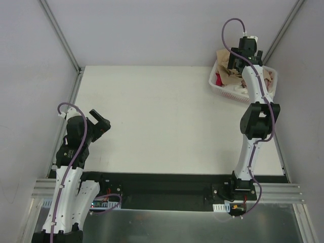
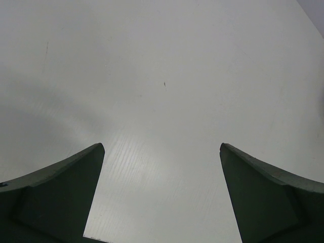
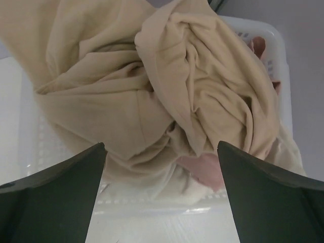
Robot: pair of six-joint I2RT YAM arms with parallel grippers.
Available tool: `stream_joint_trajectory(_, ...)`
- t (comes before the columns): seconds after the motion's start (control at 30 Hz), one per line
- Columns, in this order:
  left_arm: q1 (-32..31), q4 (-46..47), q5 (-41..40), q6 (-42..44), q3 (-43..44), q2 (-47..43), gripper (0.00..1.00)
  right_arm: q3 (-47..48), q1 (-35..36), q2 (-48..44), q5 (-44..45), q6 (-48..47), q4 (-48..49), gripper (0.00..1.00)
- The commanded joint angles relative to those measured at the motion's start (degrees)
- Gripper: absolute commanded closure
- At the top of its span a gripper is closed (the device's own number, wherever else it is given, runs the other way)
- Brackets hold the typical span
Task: Fold and stack the t-shirts
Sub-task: Grab crumpled tshirt from bin with the right arm
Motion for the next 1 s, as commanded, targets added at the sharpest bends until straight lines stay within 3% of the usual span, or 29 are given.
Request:
stream_joint_trajectory(0.0,0.2,0.1,-2.4,0.1,1.5,0.7,0.01,1.0,-0.2,3.7,2.6,-8.5,12.6,0.03)
stream_joint_trajectory(0.2,0.2,0.1,-3.1,0.2,1.3,2.1,0.01,7.7,-1.6,12.5,7.8,-10.8,19.4,0.03)
stream_joint_trajectory(0.3,0.2,0.1,-3.3,0.1,1.3,2.6,0.01,7.6,-1.7,12.9,5.4,-10.8,20.2,0.22)
stream_joint_trajectory(0.33,0.3,0.1,-3.2,0.0,1.4,2.8,0.01,7.0,-1.7,12.5,4.6,-11.6,21.3,0.4)
stream_joint_trajectory(0.4,0.3,0.1,-2.5,0.4,1.7,3.0,0.01,5.9,-1.7,11.1,3.1,-12.1,21.4,0.64)
stream_joint_trajectory(0.43,0.3,0.1,-1.5,0.4,1.7,3.2,0.01,5.6,-1.7,10.5,3.7,-11.9,21.5,0.99)
stream_joint_trajectory(0.57,0.3,0.1,0.5,0.6,2.1,2.8,0.01,3.1,-1.7,3.7,3.0,-9.6,21.7,0.99)
stream_joint_trajectory(0.8,0.3,0.1,6.7,1.2,2.4,-3.1,0.01,-1.4,-0.4,-13.1,-8.6,-6.0,21.3,0.99)
stream_joint_trajectory(0.97,0.2,0.0,7.6,-2.5,0.3,-10.2,0.01,-6.5,6.2,-26.6,-15.7,-4.9,19.0,0.99)
